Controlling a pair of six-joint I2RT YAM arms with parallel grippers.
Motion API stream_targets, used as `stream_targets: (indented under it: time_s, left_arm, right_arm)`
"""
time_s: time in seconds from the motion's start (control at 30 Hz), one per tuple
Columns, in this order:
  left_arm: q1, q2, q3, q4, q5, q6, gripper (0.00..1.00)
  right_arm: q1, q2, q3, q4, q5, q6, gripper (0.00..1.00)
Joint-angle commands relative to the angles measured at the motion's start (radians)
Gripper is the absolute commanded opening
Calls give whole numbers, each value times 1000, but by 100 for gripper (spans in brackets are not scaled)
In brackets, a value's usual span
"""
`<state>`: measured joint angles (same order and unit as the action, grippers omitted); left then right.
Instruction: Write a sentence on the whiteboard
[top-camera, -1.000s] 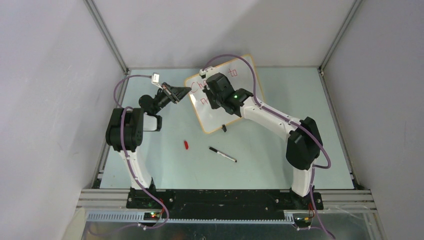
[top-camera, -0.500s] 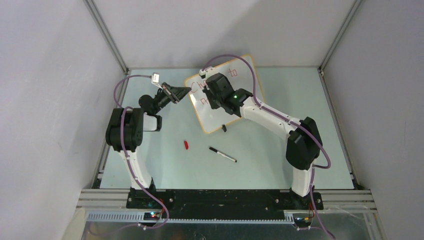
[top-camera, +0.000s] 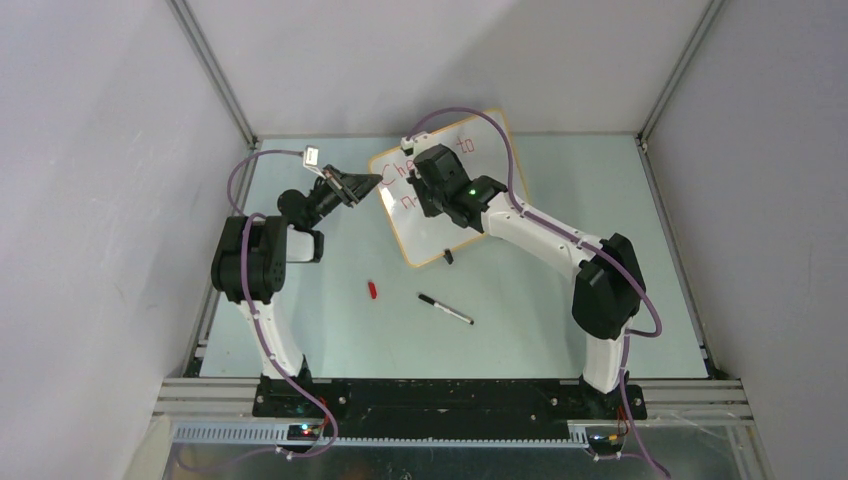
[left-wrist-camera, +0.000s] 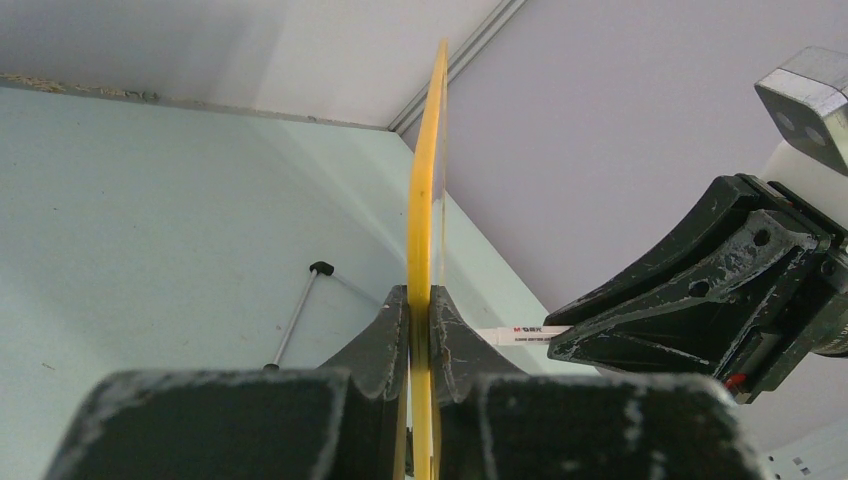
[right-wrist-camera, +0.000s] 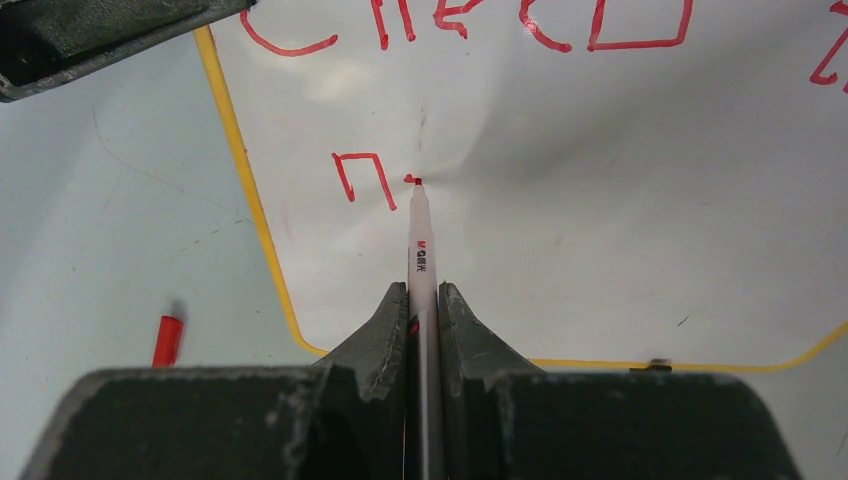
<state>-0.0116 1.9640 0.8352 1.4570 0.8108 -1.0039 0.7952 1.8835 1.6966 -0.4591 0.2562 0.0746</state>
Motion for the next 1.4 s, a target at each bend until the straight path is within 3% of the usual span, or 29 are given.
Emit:
stream_targets:
  time_s: [0.0,1.37]
  left_arm:
    - [4,-10,7,73,19,4,0]
    - [4,-11,8,73,19,4,0]
  right_arm:
    - [-18,2,45,0,33,-4,0]
    - [0,45,132,-42,3,-10,0]
